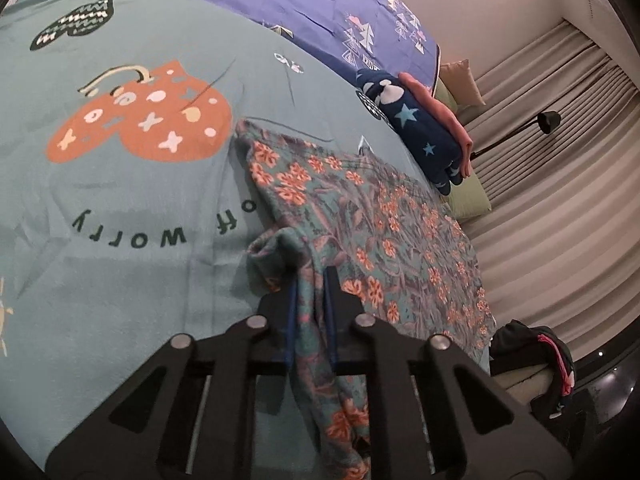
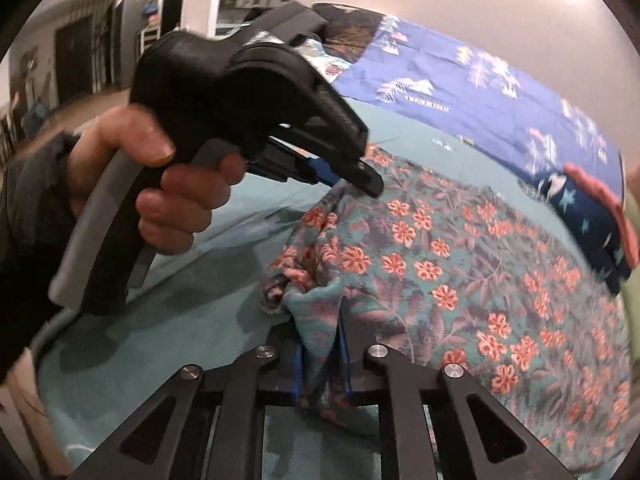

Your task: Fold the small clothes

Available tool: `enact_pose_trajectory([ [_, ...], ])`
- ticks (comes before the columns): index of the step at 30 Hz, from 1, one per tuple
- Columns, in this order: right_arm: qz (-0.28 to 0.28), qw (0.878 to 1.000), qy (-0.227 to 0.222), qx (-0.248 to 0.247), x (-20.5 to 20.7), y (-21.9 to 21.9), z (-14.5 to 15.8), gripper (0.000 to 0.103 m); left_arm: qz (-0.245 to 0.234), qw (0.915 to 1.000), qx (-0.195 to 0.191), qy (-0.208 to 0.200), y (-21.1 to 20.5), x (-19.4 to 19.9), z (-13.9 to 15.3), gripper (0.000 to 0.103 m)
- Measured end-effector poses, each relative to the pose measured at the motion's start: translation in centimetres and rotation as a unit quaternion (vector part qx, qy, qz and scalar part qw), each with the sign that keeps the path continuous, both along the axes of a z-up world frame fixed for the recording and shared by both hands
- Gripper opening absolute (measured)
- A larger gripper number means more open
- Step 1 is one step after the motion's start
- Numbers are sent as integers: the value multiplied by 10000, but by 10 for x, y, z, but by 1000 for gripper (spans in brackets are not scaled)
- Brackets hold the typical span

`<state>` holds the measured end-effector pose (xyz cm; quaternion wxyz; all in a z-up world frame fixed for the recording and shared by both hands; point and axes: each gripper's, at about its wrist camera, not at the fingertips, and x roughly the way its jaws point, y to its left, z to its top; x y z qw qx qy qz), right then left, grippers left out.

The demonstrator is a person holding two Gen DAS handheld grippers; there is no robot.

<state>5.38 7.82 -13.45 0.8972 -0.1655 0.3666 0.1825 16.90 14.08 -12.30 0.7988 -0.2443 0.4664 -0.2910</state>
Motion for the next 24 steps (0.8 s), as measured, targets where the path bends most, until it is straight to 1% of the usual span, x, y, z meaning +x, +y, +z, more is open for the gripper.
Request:
enact_pose_trajectory([
  [5, -52, 9994, 78, 323, 2, -10, 10, 9, 85, 9999, 106, -95, -6, 0, 13, 10],
  [14, -194, 9965, -290, 764, -3, -38, 44, 9, 81, 9989, 160, -434, -25, -1, 51, 9],
  [17, -319, 9947, -368, 911, -3, -55, 54, 9, 27, 9981, 260, -556, -39, 0, 63, 9],
  [24, -580, 9888, -466, 1291, -4, -94, 70, 9, -97, 9967, 422, -680, -76, 1, 84, 8],
])
